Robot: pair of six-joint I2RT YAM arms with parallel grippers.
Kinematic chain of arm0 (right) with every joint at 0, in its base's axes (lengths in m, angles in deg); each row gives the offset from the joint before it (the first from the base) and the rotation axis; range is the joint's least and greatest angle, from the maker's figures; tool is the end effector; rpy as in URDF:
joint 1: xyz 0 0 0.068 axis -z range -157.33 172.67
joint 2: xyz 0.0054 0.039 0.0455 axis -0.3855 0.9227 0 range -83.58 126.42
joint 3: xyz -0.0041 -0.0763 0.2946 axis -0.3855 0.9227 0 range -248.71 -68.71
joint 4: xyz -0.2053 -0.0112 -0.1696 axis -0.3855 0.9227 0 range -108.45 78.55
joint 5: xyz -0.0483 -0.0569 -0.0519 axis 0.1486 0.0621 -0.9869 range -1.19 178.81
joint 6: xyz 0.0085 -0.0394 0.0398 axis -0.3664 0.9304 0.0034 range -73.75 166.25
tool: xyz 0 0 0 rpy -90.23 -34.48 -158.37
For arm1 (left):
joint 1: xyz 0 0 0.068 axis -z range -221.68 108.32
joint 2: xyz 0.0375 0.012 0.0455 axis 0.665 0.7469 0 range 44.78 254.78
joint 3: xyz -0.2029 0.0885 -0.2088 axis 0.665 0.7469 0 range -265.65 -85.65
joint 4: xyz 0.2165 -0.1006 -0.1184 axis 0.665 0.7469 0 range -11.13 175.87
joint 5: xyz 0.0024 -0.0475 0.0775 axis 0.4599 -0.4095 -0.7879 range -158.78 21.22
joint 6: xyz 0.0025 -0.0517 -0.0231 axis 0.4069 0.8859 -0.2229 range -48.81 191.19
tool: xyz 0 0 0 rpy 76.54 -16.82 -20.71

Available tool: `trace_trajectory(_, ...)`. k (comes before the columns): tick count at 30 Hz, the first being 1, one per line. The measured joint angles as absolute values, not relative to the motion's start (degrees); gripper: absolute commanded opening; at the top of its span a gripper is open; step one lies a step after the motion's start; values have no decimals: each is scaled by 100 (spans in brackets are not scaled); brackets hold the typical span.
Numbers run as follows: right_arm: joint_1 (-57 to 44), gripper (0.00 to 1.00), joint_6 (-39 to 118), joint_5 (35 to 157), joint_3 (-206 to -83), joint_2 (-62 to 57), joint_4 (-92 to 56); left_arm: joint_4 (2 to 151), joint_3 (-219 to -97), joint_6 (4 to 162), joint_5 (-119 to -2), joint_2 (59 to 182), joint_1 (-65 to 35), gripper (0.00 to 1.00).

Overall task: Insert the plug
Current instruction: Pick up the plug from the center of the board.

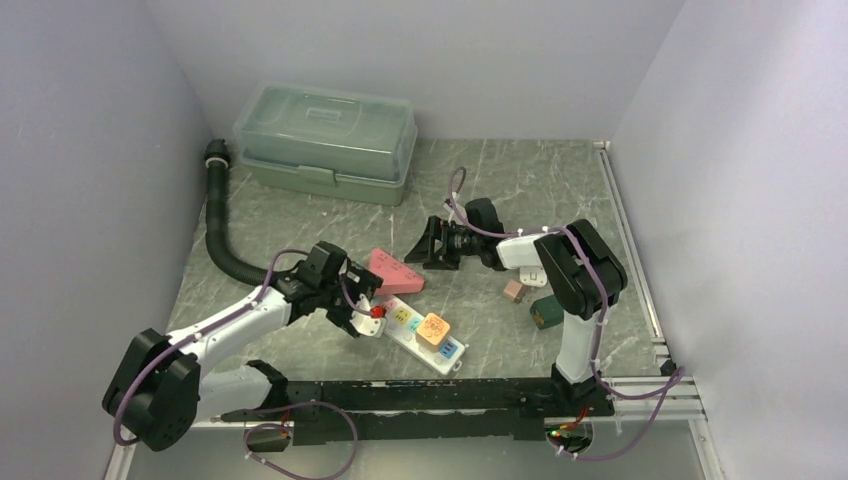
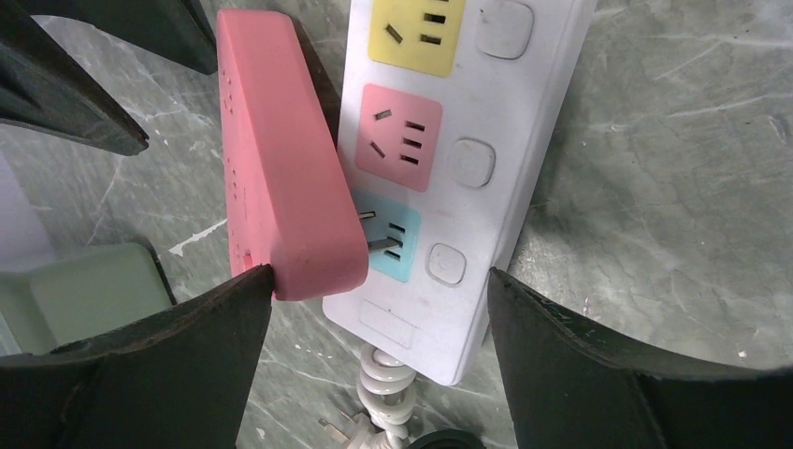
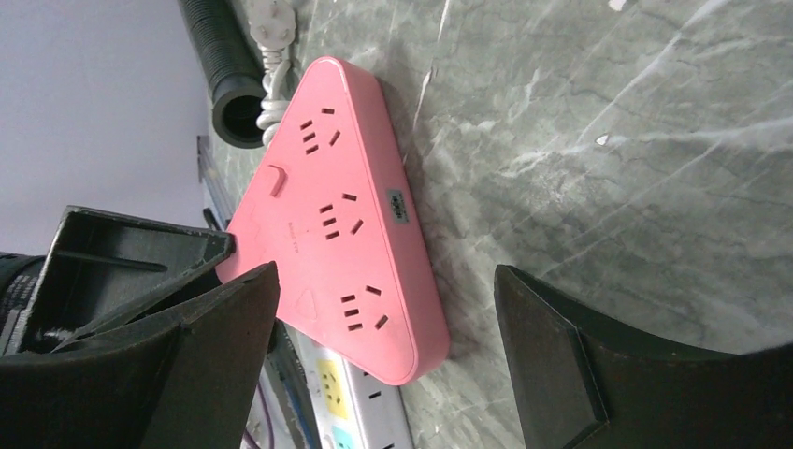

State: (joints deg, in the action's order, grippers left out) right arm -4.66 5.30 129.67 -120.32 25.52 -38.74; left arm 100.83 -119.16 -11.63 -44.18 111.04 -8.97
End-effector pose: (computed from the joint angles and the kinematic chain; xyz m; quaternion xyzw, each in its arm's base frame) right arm 0.3301 0.1999 0.1520 -0.0546 0.8518 0.4926 0.1694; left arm 0.1655 -0.1259 0.2101 0.8220 0.4420 -0.0585 0.3543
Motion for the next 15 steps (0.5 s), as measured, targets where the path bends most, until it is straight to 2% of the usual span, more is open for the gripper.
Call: trace_trajectory(15,-451,86,-528,13789,-11820,3112,-5332,9674,-11486,-1445,-4459,10724,-891,76)
